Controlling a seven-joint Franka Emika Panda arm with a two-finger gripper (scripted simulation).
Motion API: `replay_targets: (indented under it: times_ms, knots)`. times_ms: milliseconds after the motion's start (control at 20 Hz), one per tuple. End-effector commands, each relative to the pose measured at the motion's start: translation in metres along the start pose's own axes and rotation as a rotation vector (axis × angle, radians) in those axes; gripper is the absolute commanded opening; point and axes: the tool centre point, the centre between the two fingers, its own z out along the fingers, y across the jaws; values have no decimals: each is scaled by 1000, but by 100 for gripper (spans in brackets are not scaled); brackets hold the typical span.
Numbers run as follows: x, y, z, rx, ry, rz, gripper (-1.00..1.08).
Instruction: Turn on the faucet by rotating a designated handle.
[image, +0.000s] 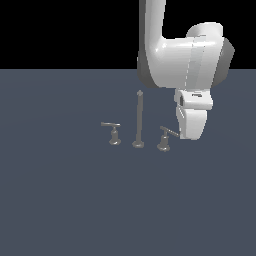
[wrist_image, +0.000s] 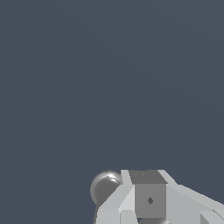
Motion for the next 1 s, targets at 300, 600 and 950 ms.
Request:
replay_targets:
  times_ms: [300,600,950]
  knots:
    - [-30,18,-1,-4,-5,-11,-100]
    - [-26,22,0,-1,3,15,-100]
    - [-80,18,-1,-5,-6,-13,-100]
